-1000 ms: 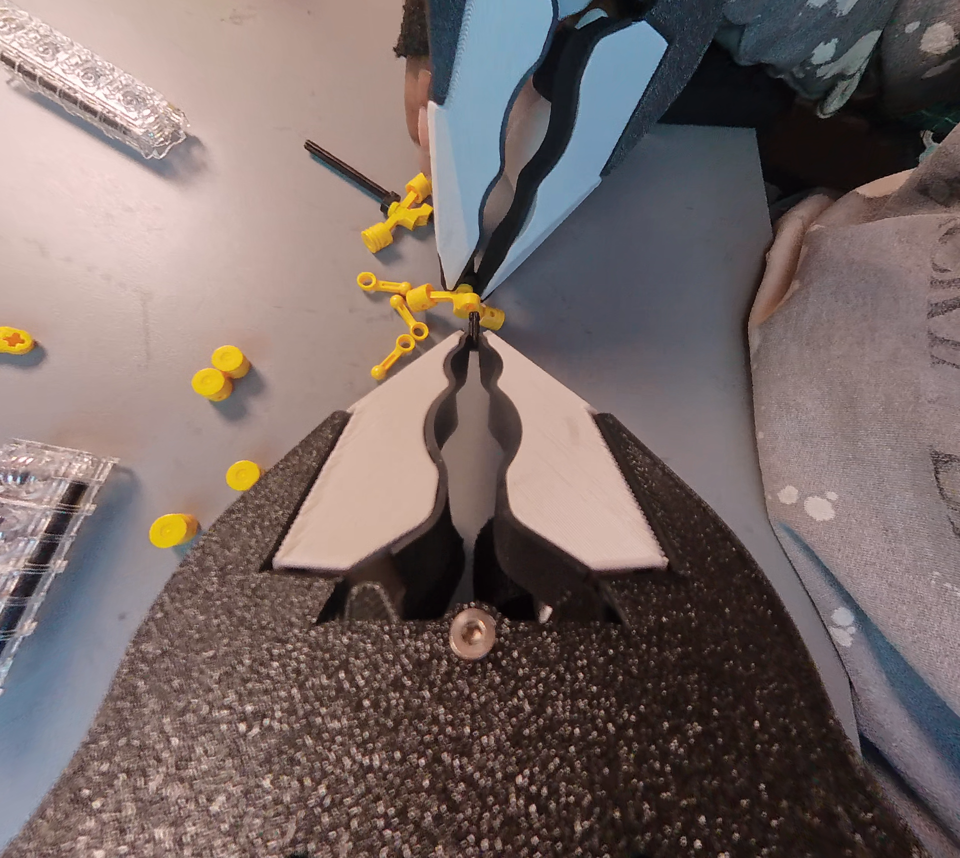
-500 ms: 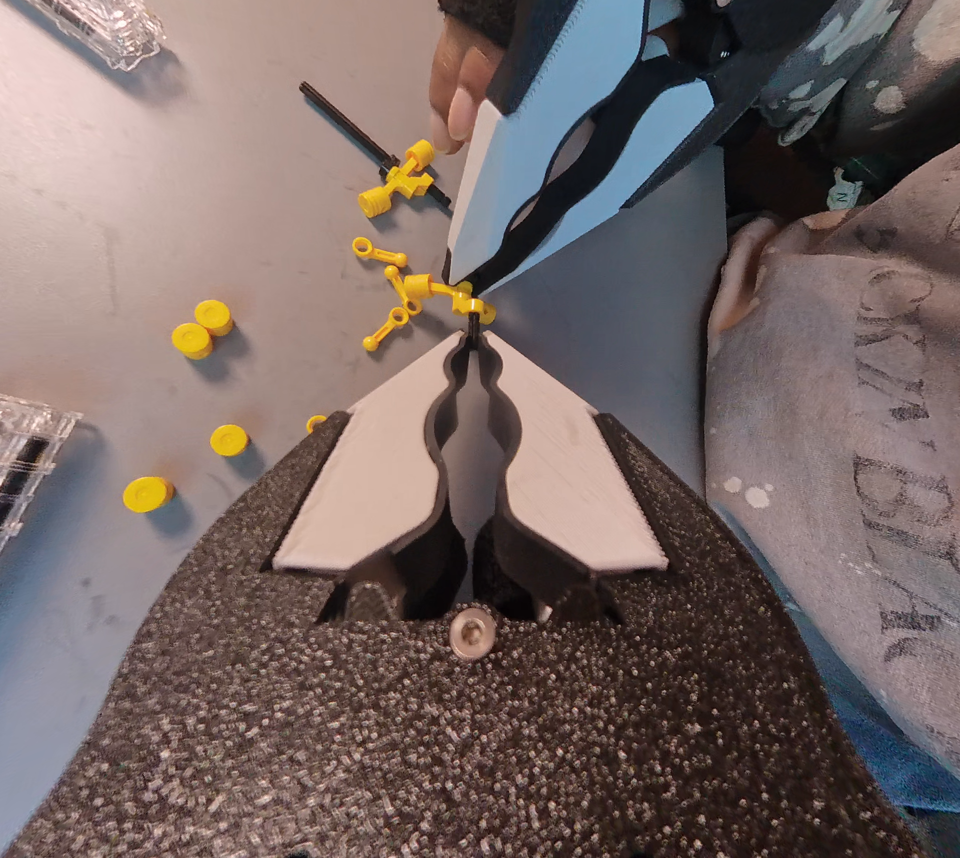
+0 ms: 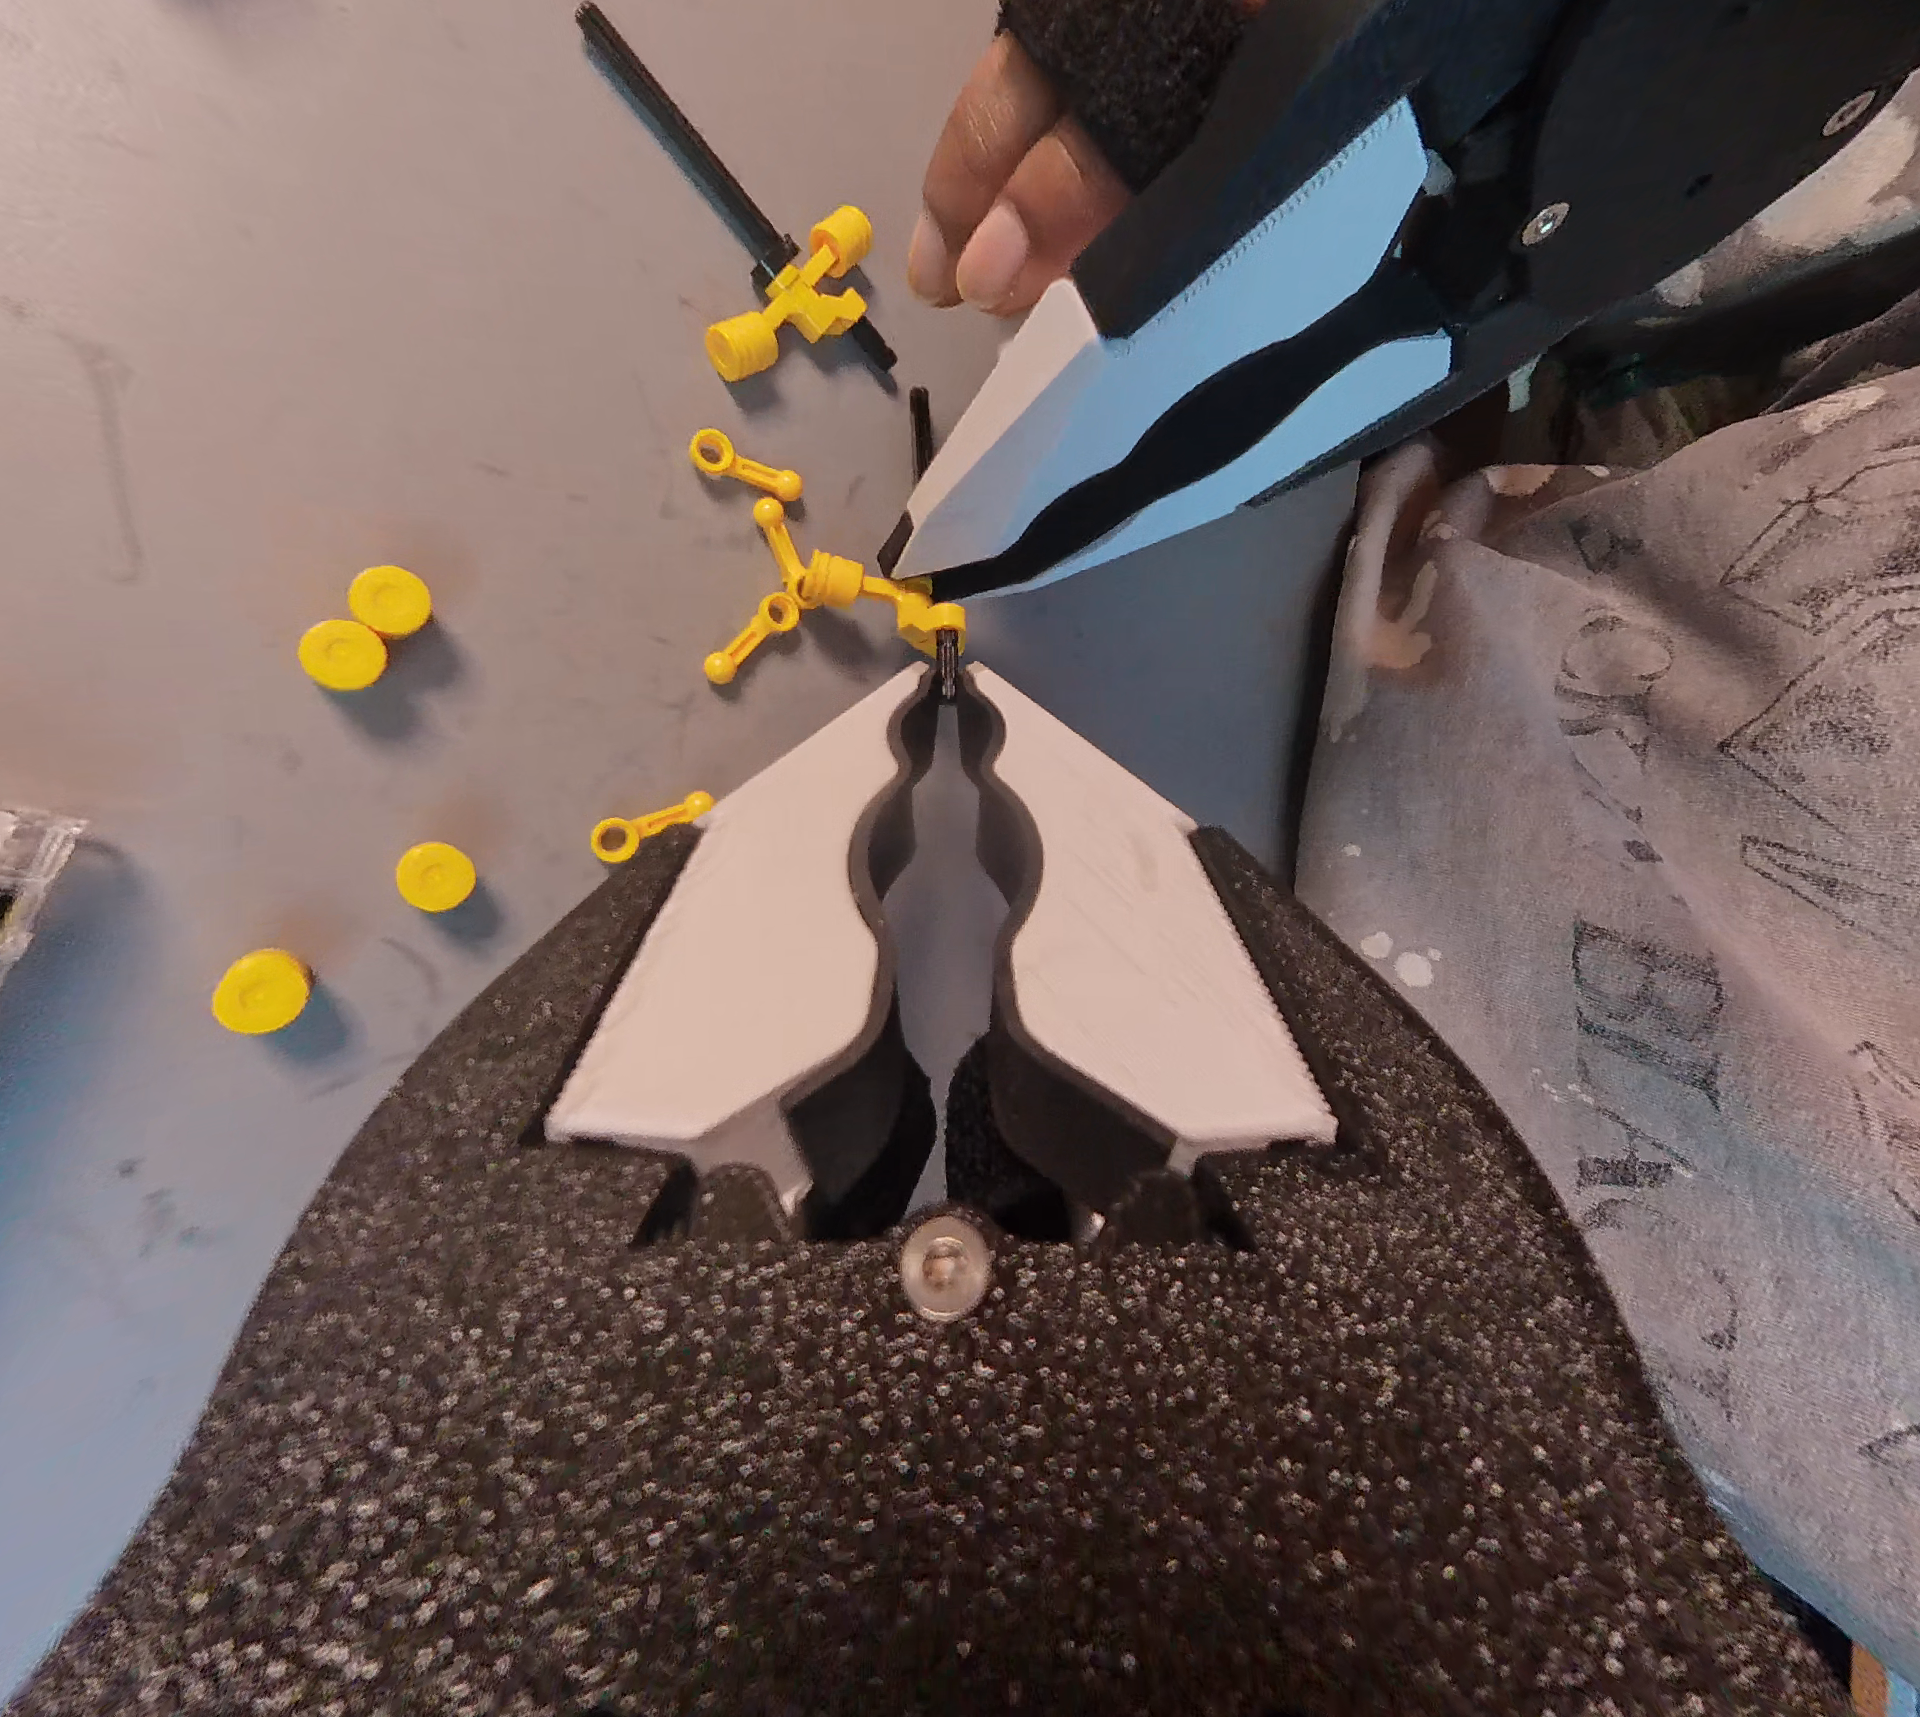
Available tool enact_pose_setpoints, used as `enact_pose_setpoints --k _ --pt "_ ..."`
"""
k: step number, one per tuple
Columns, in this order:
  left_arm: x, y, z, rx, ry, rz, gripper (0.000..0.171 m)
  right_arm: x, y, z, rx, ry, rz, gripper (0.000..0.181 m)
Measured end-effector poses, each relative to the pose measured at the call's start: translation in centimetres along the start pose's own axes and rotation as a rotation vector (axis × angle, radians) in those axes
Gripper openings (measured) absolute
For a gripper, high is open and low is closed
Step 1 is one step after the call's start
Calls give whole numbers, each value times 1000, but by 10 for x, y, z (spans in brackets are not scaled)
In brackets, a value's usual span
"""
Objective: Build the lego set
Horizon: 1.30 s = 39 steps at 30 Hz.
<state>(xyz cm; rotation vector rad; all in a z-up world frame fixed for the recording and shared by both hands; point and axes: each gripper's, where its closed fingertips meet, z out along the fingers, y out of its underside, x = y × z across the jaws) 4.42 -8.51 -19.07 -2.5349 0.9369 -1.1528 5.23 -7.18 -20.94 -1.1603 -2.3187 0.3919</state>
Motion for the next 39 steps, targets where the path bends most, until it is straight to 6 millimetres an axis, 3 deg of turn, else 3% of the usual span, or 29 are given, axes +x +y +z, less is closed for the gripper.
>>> enact_pose_setpoints --k 12,20,32,39 --pt "-8 3 6 -15 3 -43 3 -4 5 -1 126 -88 135 17" --pt "-9 4 8 -17 26 -40 3 -1 -5 -4 211 -118 224 13" --pt "-7 6 12 -21 75 -22 3 -5 -5 7 193 -121 204 7" --pt "-7 0 11 114 128 -77 3 -4 -3 6 234 -86 206 7"
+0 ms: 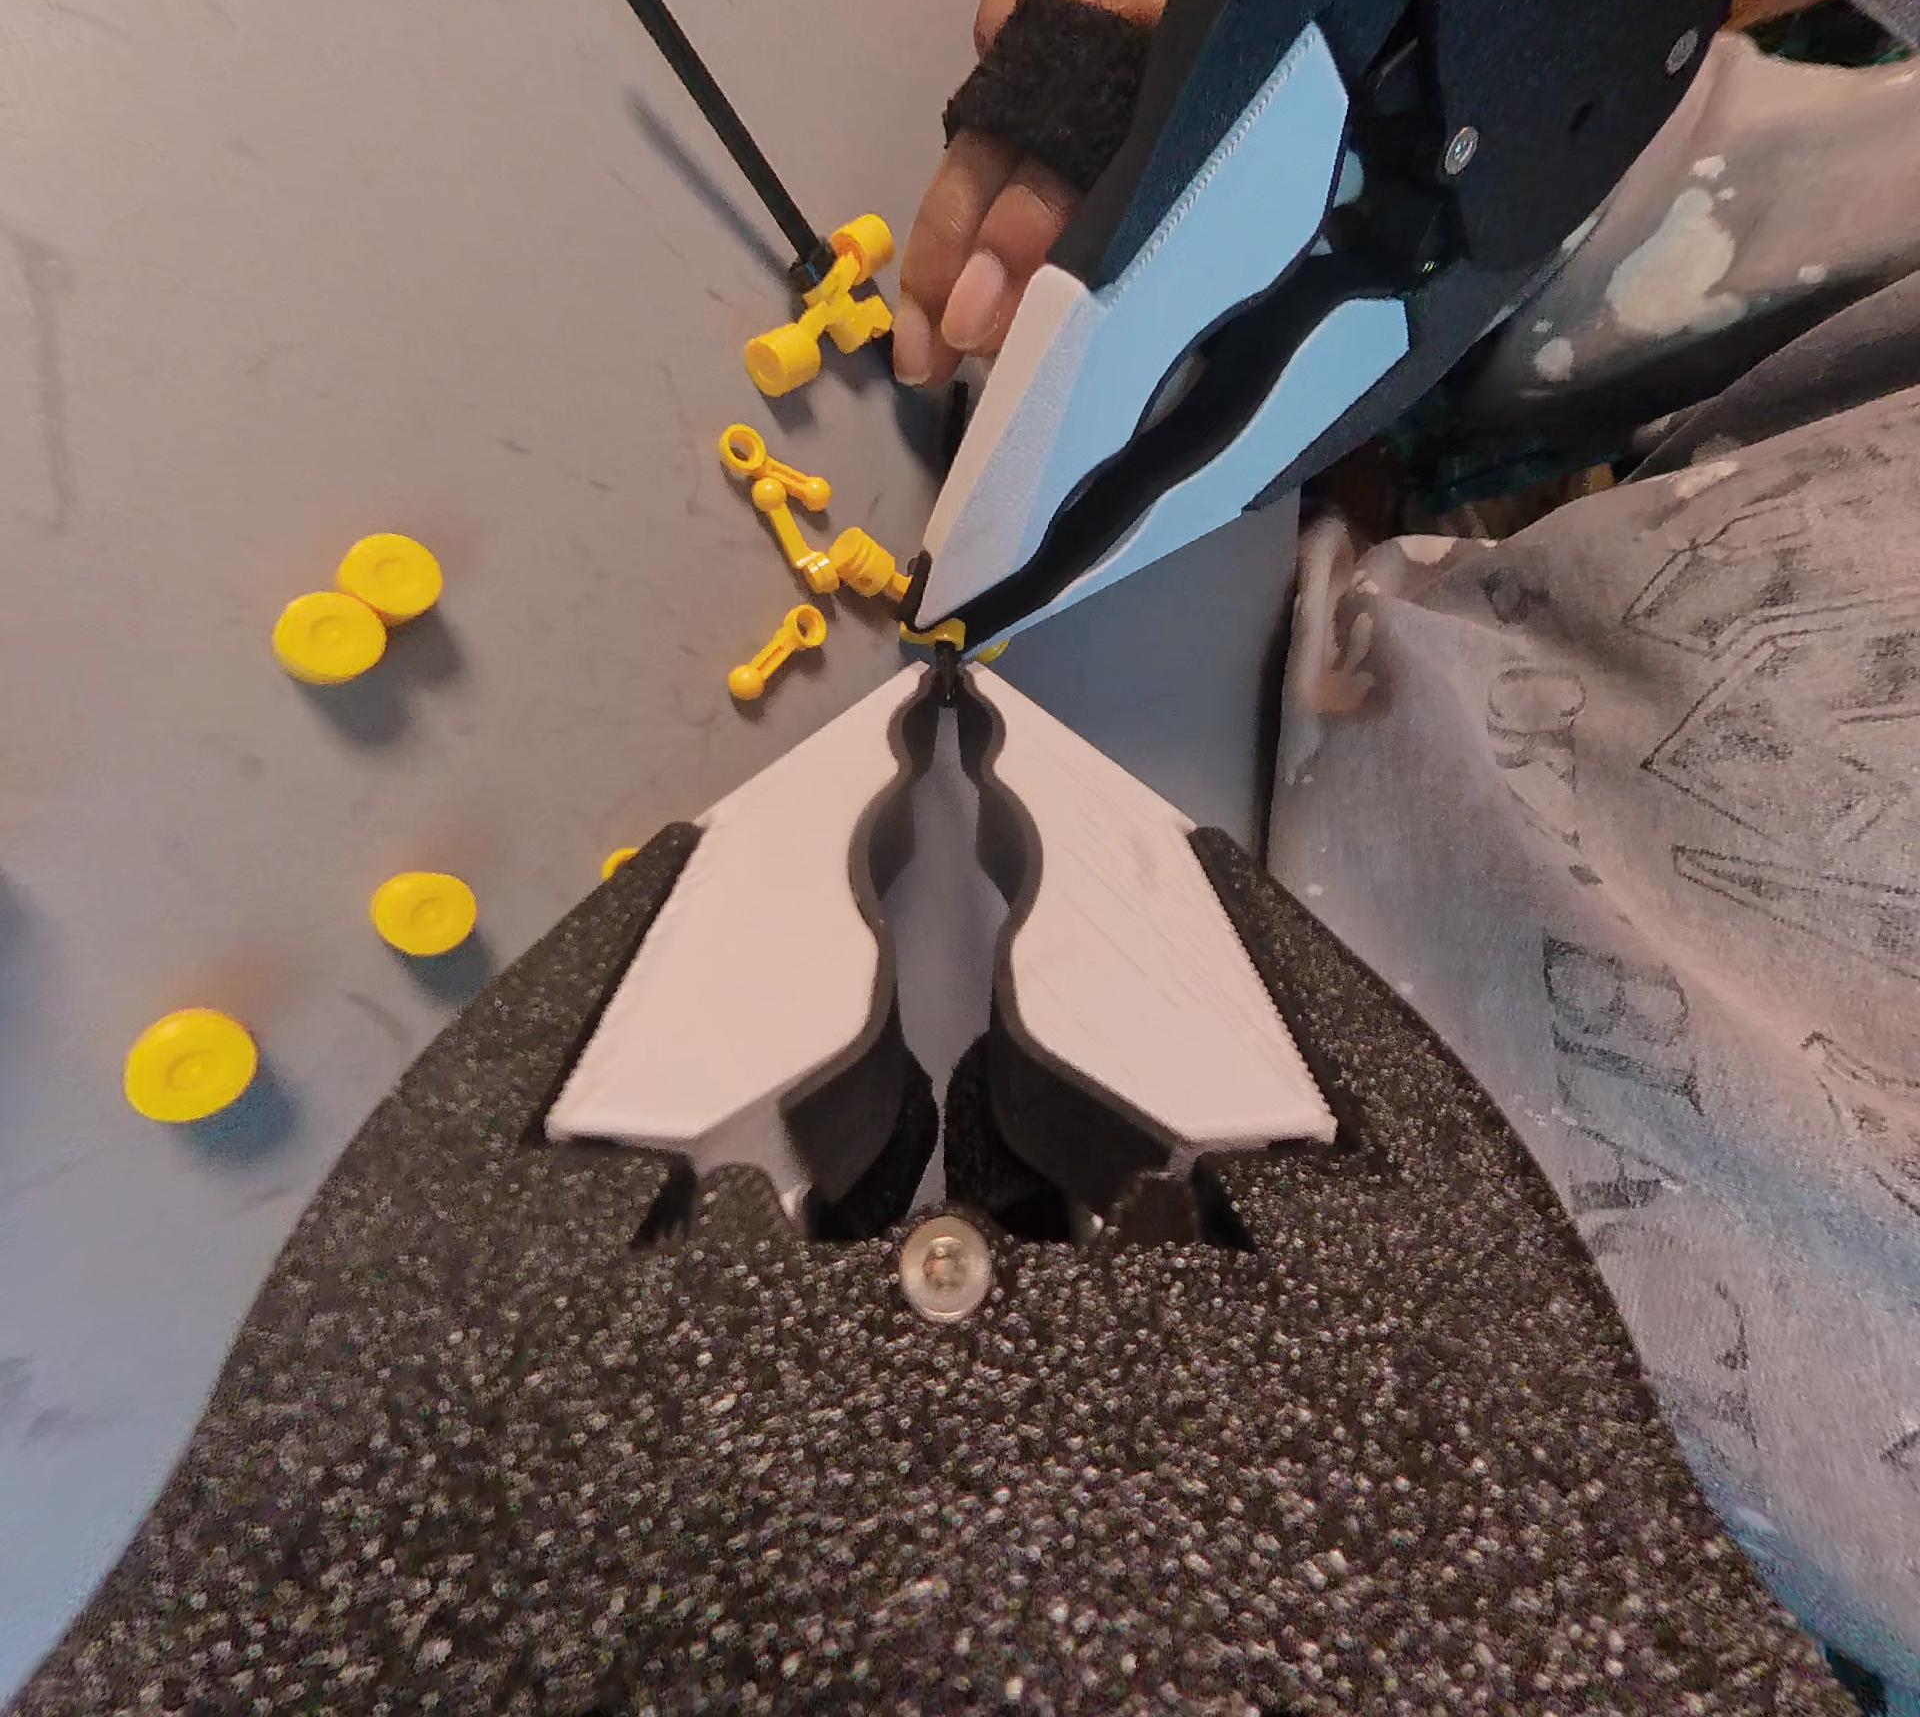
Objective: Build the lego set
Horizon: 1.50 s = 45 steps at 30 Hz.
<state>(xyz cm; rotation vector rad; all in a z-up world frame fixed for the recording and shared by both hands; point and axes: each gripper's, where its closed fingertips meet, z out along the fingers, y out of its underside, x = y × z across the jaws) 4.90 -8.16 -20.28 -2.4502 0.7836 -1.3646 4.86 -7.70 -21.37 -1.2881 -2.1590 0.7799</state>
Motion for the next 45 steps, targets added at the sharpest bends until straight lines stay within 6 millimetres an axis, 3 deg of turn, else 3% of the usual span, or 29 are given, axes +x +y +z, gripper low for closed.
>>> enact_pose_setpoints --k 8,13,18,31,33,38,45 --pt "9 -17 -9 263 108 -109 2 10 -10 -17 146 100 11 6" --pt "20 -22 -6 331 154 -110 1 15 -20 -30 233 141 26 6" --pt "23 -27 -8 338 129 -51 0 17 -19 -37 193 155 -36 7" --pt "19 -21 -6 320 89 -40 0 -8 12 -10 15 41 -61 7" --pt "19 -21 -8 331 88 -40 0 -5 11 -10 13 51 -53 19" --pt "28 -14 -6 303 119 -17 0 5 -16 -30 196 81 -19 26" --pt "46 -3 5 208 190 38 0 -24 -32 -33 276 -10 -162 13"
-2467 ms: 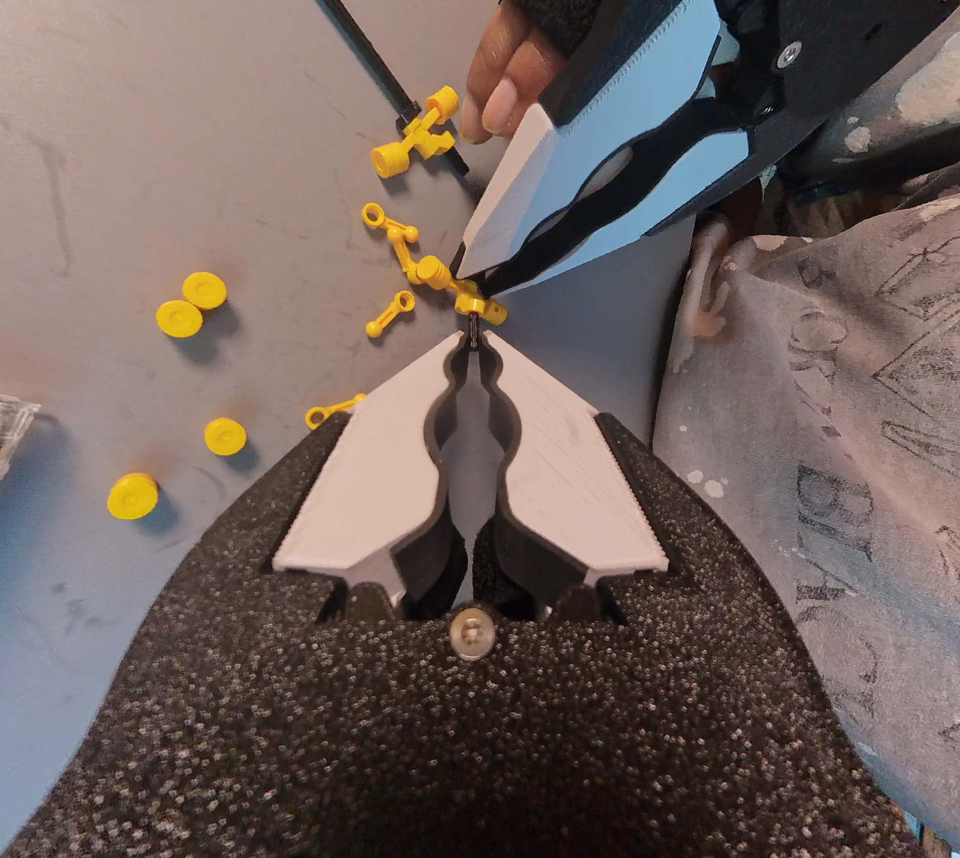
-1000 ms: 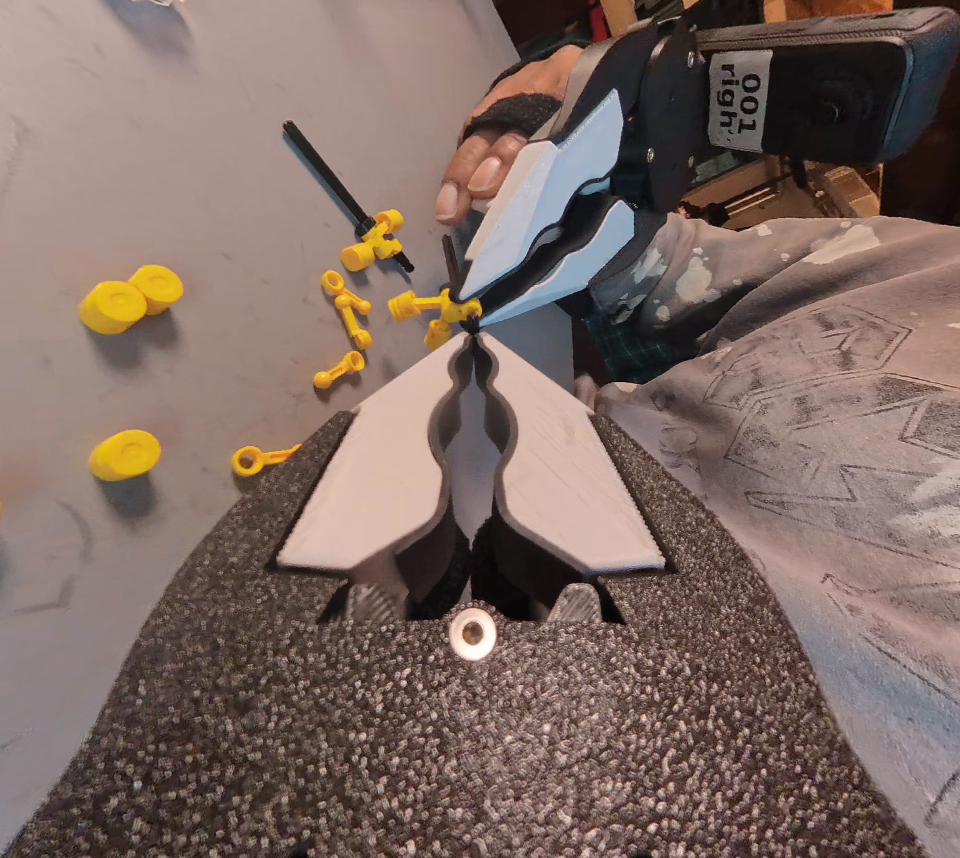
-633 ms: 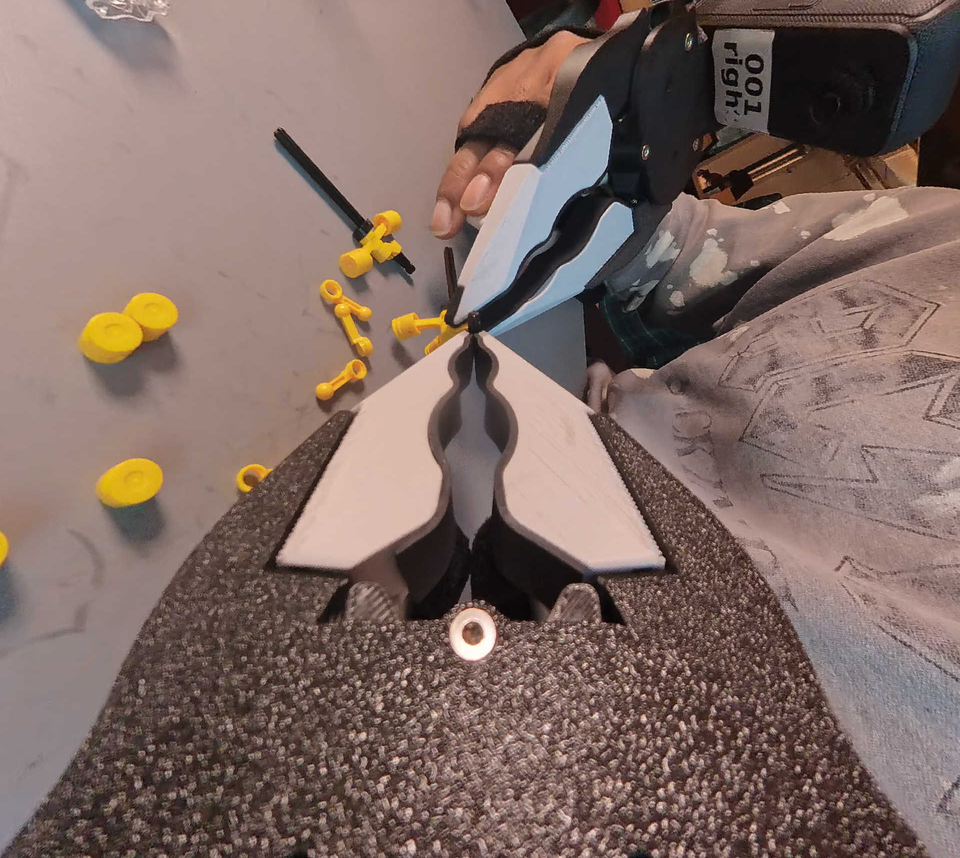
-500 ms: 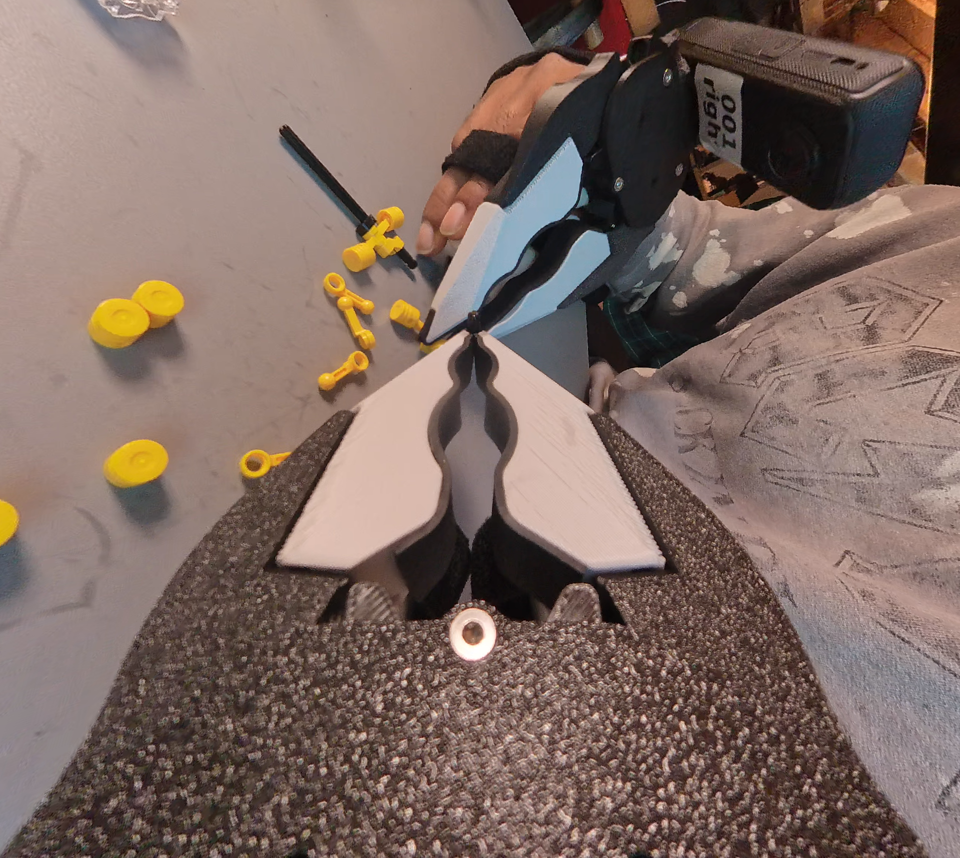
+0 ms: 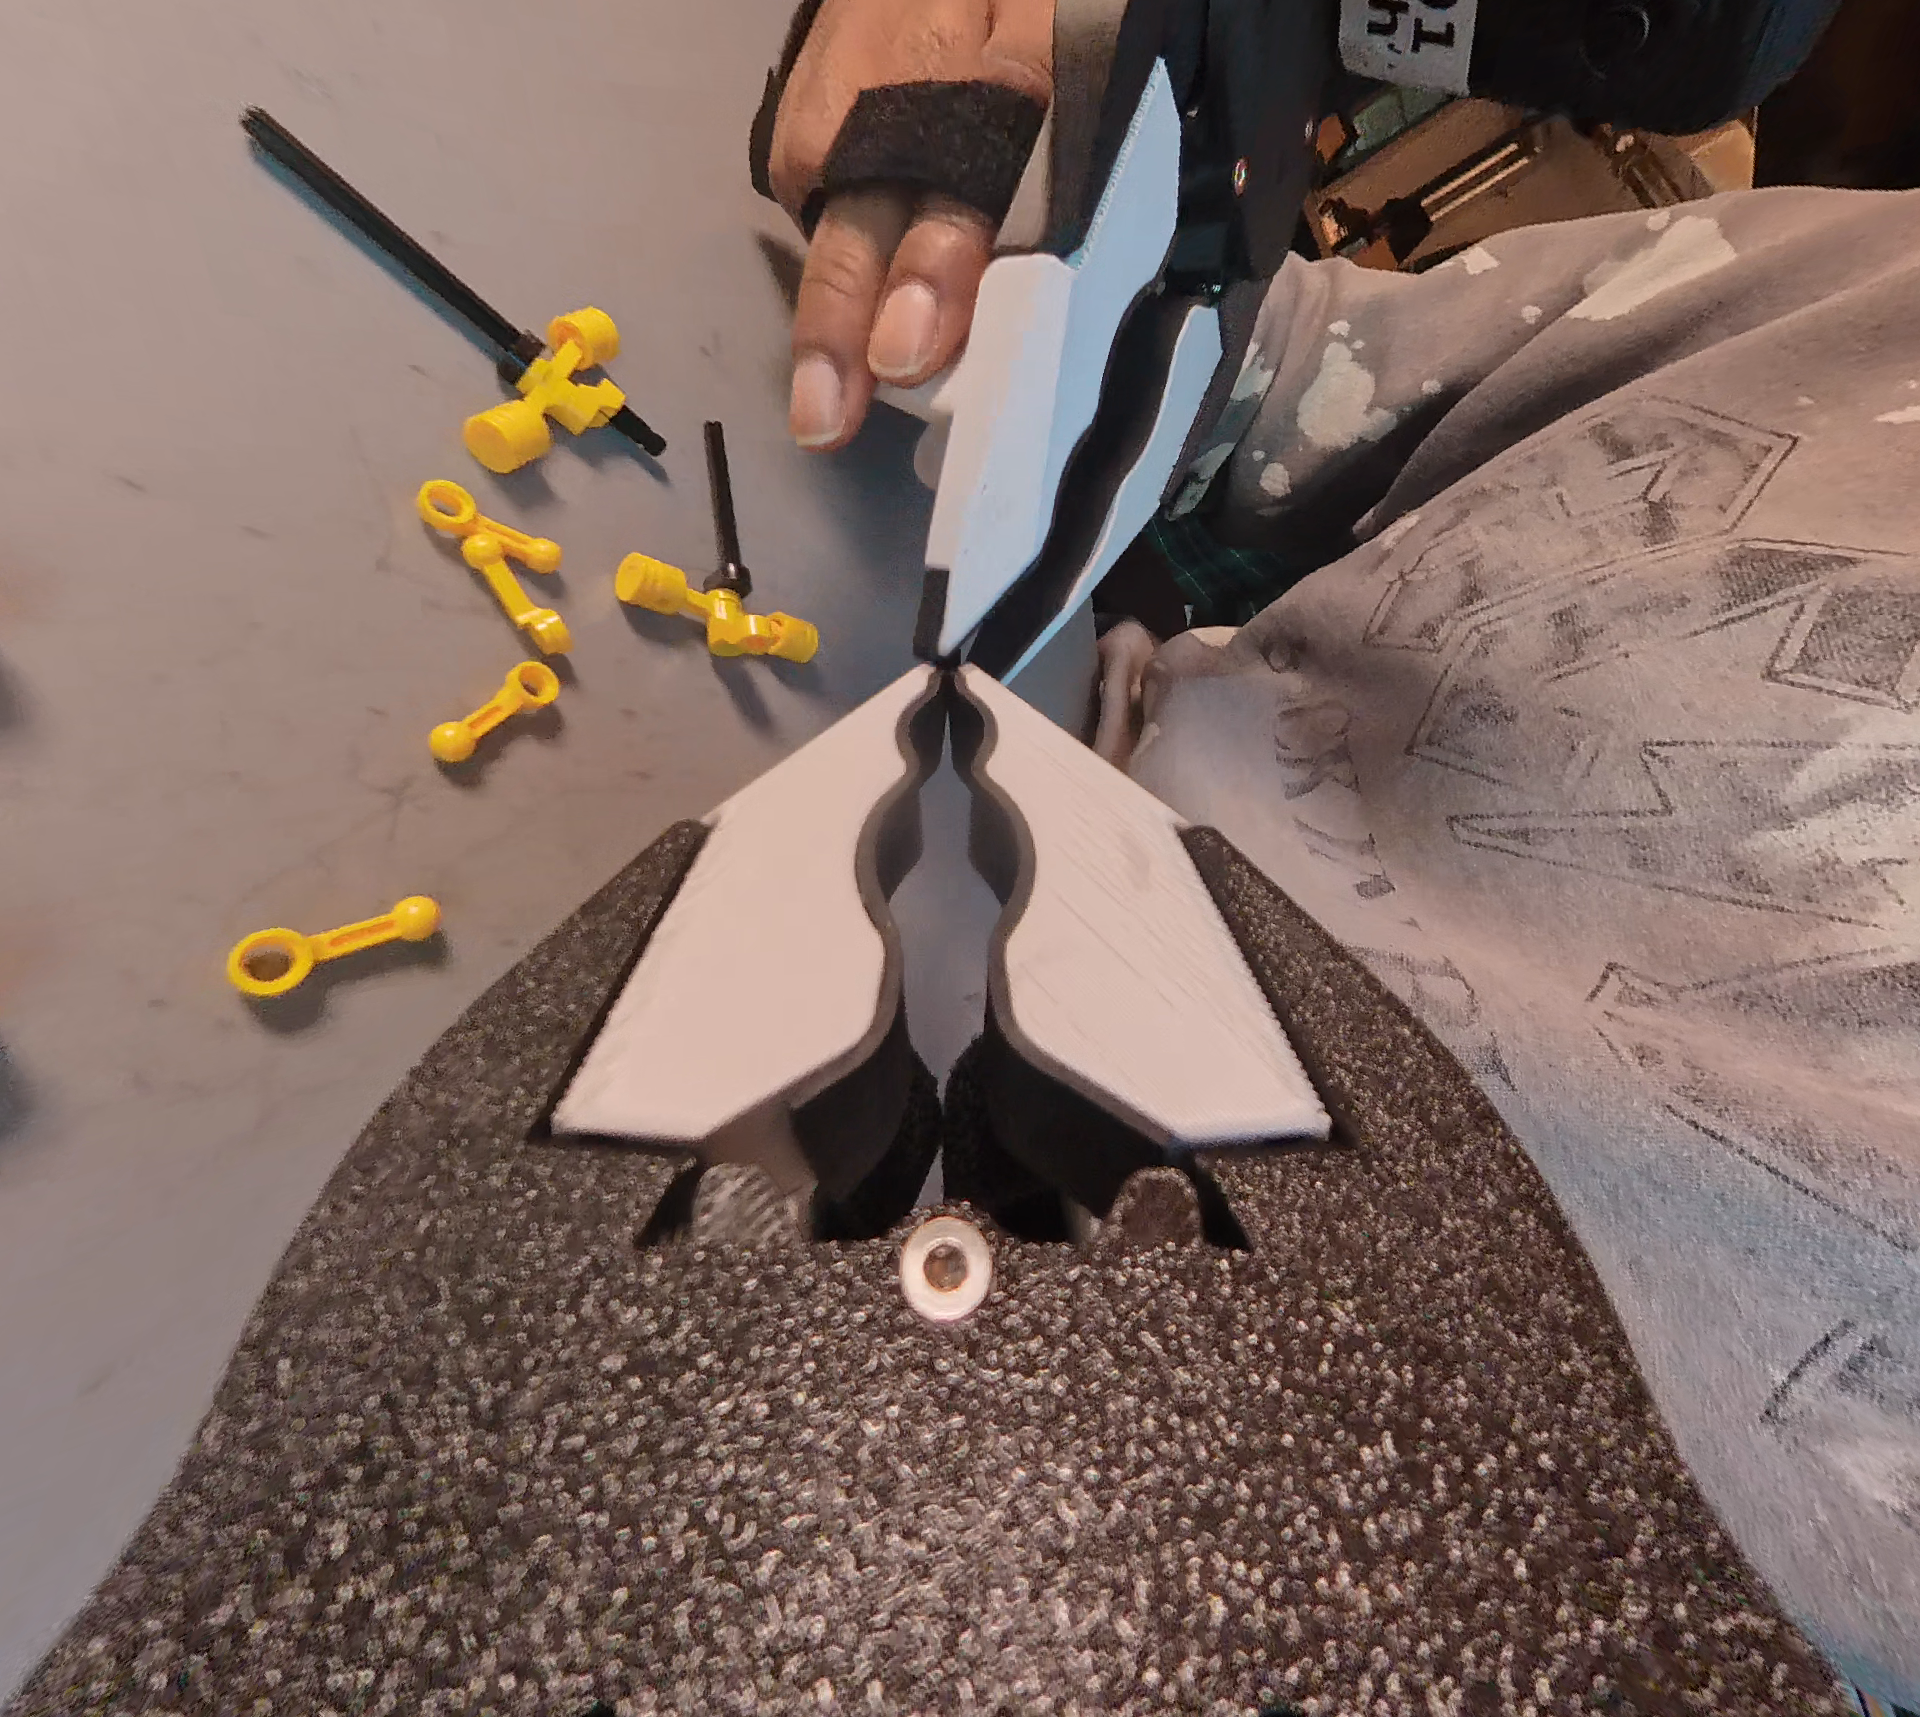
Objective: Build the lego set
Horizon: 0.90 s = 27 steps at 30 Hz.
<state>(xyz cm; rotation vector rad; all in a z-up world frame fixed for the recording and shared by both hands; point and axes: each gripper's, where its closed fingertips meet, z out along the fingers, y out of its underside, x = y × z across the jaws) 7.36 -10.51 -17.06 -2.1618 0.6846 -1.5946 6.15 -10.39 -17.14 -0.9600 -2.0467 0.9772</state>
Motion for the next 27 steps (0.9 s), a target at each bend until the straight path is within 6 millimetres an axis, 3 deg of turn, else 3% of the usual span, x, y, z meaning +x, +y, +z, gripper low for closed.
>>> enact_pose_setpoints --k 4,10,12,15,19,22,27 --pt "5 -1 -1 10 43 -19 0 -1 -4 -4 12 -5 -5 8" --pt "19 -27 -19 214 162 -37 0 12 -24 -18 175 7 123 3" --pt "22 -36 -27 286 121 43 0 19 -35 -26 264 2 208 3" --pt "28 -46 -33 345 -34 254 14 34 -45 -36 370 18 341 4" --pt "41 -61 -39 409 -216 464 19 42 -55 -41 472 -1 441 4" --pt "44 -62 -37 395 -287 532 15 45 -64 -46 546 -8 478 3" --pt "53 -64 -34 420 -250 526 6 43 -70 -49 578 -16 473 3"
